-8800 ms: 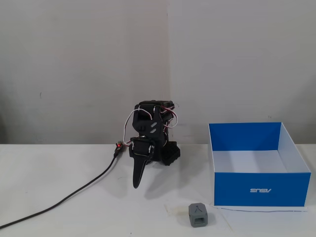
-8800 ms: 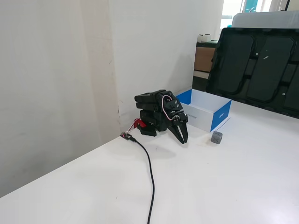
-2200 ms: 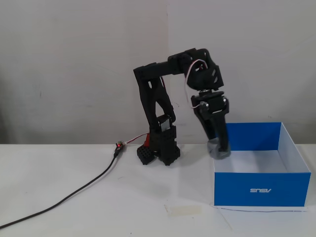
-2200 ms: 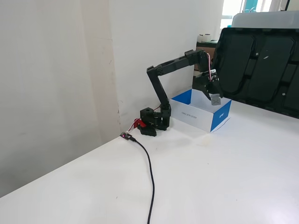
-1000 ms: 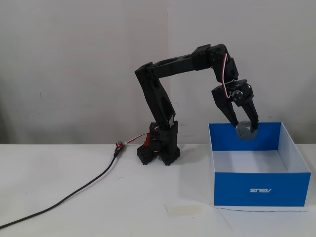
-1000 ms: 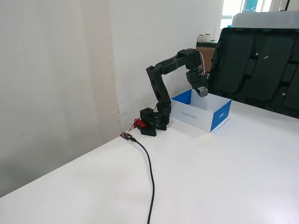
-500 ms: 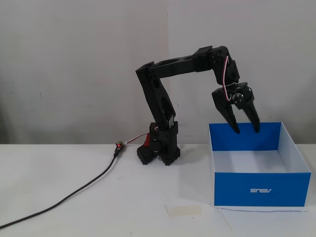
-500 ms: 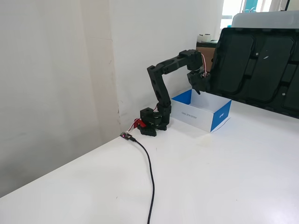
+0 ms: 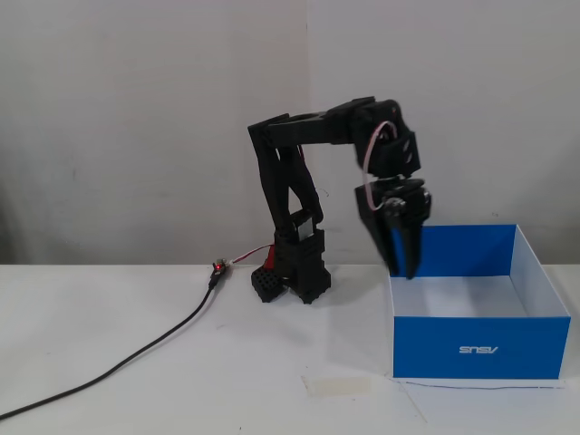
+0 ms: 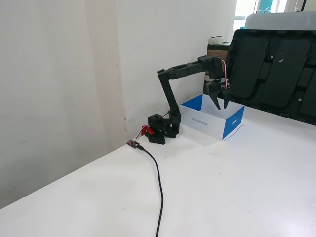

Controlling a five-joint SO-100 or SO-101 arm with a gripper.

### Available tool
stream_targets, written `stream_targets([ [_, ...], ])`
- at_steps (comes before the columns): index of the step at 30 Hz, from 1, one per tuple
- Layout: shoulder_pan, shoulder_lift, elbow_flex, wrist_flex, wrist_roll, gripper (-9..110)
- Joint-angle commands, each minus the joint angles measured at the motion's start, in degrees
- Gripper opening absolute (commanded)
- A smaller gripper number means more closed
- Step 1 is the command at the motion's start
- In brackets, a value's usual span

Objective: Pick the gray block and keep it in the box.

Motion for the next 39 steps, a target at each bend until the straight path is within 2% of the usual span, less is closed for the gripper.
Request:
stream_targets([
  [1, 8.17, 5.19, -1.49, -0.09, -4.04, 4],
  [10, 24.87, 5.98, 0.62, -3.69, -9.05, 4],
  [20, 38.94, 9.32, 6.86, -9.49, -9.05, 3],
  [39, 47.29, 24.43, 35.42, -26.81, -9.05, 3],
])
